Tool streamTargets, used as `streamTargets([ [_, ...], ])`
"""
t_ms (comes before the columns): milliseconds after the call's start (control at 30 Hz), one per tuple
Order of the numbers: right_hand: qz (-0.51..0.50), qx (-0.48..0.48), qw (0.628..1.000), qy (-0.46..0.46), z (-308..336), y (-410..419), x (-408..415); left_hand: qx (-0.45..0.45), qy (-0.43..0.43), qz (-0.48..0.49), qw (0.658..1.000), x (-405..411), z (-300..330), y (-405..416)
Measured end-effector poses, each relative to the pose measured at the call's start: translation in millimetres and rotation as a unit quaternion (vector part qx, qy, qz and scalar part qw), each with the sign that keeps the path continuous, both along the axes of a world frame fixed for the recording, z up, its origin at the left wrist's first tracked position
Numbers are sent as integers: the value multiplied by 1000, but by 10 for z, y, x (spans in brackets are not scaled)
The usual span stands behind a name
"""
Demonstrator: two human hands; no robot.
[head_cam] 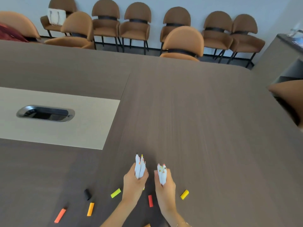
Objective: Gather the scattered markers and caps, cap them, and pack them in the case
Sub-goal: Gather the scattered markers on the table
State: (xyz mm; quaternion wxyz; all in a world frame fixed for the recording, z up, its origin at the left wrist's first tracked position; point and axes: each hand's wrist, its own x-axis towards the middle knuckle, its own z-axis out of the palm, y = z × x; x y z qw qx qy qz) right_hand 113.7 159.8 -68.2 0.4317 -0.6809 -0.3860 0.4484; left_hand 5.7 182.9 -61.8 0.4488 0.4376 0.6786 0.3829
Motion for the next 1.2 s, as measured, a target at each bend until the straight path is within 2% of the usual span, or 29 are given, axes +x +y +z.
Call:
streamTargets([
  [267,56,-34,997,30,327,-118,59,-44,12,-75,996,34,439,-179],
  [400,83,-27,995,44,433,-259,68,-35,6,-51,998,88,566,-364],
  [567,63,1,997,55,373,-452,76,-27,-17,25,999,26,486,-424],
  [700,87,-18,996,10,251,-623,118,-63,120,129,982,-354,583,-652],
  [767,102,-30,994,-4,234,-715,98,-136,187,160,960,-595,599,-1060],
  [900,122,-39,991,-34,299,-752,-25,-277,284,65,916,-938,275,-1788],
  [1033,154,-24,986,-52,396,-693,-135,-275,338,26,900,-952,297,-1889],
  [1200,174,-11,983,-54,436,-746,-143,-297,352,18,887,-868,486,-1918],
])
